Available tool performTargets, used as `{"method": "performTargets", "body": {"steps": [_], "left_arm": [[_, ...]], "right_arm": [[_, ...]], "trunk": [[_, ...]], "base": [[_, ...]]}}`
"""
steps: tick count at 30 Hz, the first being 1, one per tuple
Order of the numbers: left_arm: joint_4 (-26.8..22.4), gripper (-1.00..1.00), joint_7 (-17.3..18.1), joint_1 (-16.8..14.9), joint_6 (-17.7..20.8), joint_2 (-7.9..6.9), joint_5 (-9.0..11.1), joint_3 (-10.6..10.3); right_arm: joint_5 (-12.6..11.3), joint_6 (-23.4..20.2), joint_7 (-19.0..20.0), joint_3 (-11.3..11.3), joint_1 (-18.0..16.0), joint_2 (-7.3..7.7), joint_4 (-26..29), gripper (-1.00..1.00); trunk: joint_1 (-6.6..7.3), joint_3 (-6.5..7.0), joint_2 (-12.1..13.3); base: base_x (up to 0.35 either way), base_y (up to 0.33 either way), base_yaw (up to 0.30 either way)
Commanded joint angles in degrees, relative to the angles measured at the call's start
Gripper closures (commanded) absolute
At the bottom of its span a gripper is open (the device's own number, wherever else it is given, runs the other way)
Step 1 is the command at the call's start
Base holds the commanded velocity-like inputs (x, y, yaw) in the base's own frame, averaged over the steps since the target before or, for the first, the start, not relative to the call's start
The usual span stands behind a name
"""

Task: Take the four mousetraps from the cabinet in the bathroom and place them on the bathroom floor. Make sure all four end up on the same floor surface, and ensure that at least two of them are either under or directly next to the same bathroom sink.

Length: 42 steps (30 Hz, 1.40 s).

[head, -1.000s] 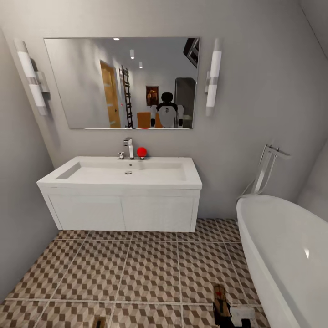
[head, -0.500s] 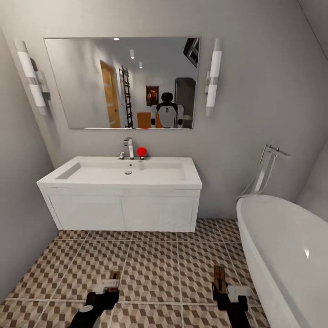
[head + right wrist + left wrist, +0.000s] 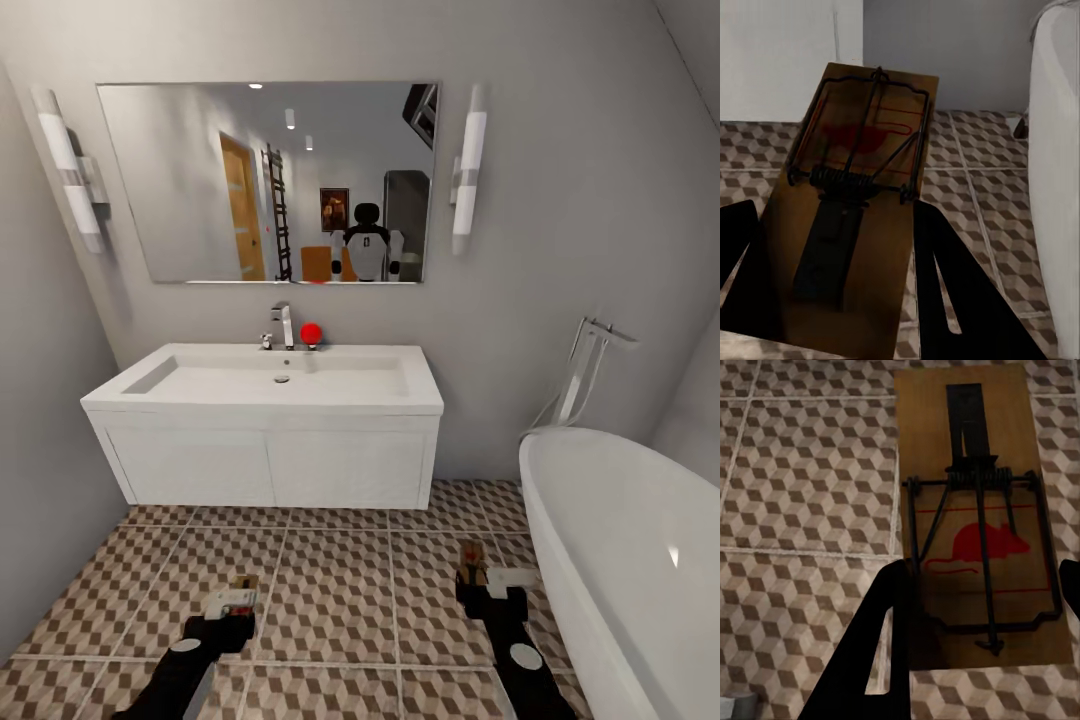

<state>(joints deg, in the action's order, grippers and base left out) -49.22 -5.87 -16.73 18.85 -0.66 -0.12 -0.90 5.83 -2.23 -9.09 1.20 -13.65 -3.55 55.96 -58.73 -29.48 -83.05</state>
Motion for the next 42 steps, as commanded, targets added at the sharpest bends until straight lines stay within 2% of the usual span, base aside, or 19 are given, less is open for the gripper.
{"method": "performTargets", "body": {"steps": [1,2,4,6,9,11,14,16,17,19,21,24,26,28,30,32,36,38,42], "left_arm": [[-1.8,1.0,-0.2,-0.9,3.5,-0.13,-0.1,-0.1],[-2.5,1.0,-0.2,-1.5,5.1,-0.22,-0.1,-0.1],[-4.4,1.0,-0.2,-4.1,10.2,-0.58,-0.1,-0.1],[-4.7,1.0,-0.2,-6.8,12.3,-0.7,0.0,-0.1],[-3.5,1.0,-0.2,-11.8,14.7,-0.79,0.0,-0.1],[-2.7,1.0,-0.2,-15.6,18.2,-0.82,-0.1,-0.1],[-2.2,1.0,-0.2,-19.0,21.9,-0.83,-0.1,0.0],[-2.0,1.0,-0.3,-21.8,23.8,-0.84,-0.1,0.0],[-1.9,1.0,-0.3,-22.5,24.1,-0.84,-0.1,0.0],[-1.6,1.0,-0.3,-24.4,24.9,-0.84,-0.1,0.0],[-1.6,1.0,-0.3,-26.6,26.3,-0.84,-0.1,0.0],[-1.2,1.0,-0.3,-28.3,28.2,-0.87,-0.1,0.0],[0.4,1.0,-0.2,-28.7,28.7,-0.93,-0.1,0.0],[5.2,1.0,-0.2,-28.9,27.5,-1.39,-0.1,0.0],[9.4,1.0,-0.2,-29.0,23.6,-1.8,-0.1,0.0],[15.4,1.0,-0.1,-29.0,15.3,-2.04,0.0,0.0],[25.3,1.0,-0.1,-29.1,4.5,-2.03,0.1,0.0],[27.7,1.0,0.0,-29.1,1.8,-2.0,0.2,0.0],[28.7,1.0,0.1,-29.1,-1.1,-1.97,0.2,0.0]], "right_arm": [[0.3,-4.3,0.0,0.1,-0.8,-0.15,3.2,1.0],[0.3,-6.2,0.0,0.1,-1.4,-0.2,4.5,1.0],[0.3,-13.3,-0.1,0.1,-4.4,-0.55,8.1,1.0],[0.2,-18.0,-0.1,0.1,-7.6,-1.1,9.3,1.0],[0.2,-24.5,-0.1,0.1,-13.1,-2.08,9.3,1.0],[0.2,-28.4,-0.1,0.1,-17.4,-2.46,7.9,1.0],[0.2,-31.0,-0.1,0.1,-21.8,-2.77,5.4,1.0],[0.2,-32.2,-0.1,0.1,-26.0,-3.18,1.2,1.0],[0.1,-32.3,-0.1,0.1,-27.1,-3.24,-0.1,1.0],[0.2,-32.6,-0.1,0.1,-30.5,-3.36,-4.5,1.0],[0.2,-32.5,-0.1,0.1,-35.3,-3.42,-11.3,1.0],[0.1,-32.3,-0.1,0.2,-39.6,-3.49,-17.5,1.0],[0.1,-31.6,0.0,0.2,-40.8,-3.53,-19.2,1.0],[0.0,-30.0,0.1,0.1,-41.5,-3.55,-20.6,1.0],[-0.1,-28.6,0.3,0.1,-41.7,-3.56,-21.4,1.0],[-0.1,-26.8,0.4,0.0,-41.9,-3.52,-23.2,1.0],[0.0,-22.9,0.5,0.0,-42.0,-3.2,-28.2,1.0],[0.0,-19.8,0.7,0.0,-42.0,-3.16,-30.3,1.0],[0.0,-17.3,1.5,-0.1,-42.0,-3.22,-32.1,1.0]], "trunk": [[0.0,-0.07,0.0],[0.0,-0.07,0.0],[0.0,-0.07,0.0],[0.0,-0.07,0.0],[0.0,-0.07,0.0],[0.0,-0.07,0.0],[0.0,-0.07,0.0],[0.0,-0.07,0.0],[0.0,-0.07,0.0],[0.0,-0.07,0.0],[0.0,-0.07,0.0],[0.0,-0.07,0.0],[0.0,-0.07,0.0],[0.0,-0.07,0.0],[0.0,-0.07,0.0],[0.0,-0.07,0.0],[0.0,-0.07,0.0],[0.0,-0.07,0.0],[0.0,-0.07,0.0]], "base": [[0.0,0.0,0.0],[0.0,0.0,0.0],[0.0,0.0,0.0],[0.0,0.0,0.0],[0.0,0.0,0.0],[0.0,0.0,0.0],[0.0,0.0,0.0],[0.0,0.0,0.0],[0.0,0.0,0.0],[0.0,0.0,0.0],[0.0,0.0,0.0],[0.0,0.0,0.0],[0.0,0.0,0.0],[0.0,0.0,0.0],[0.0,0.0,0.0],[0.0,0.0,0.0],[0.0,0.0,0.0],[0.0,0.0,0.0],[0.0,0.0,0.0]]}}
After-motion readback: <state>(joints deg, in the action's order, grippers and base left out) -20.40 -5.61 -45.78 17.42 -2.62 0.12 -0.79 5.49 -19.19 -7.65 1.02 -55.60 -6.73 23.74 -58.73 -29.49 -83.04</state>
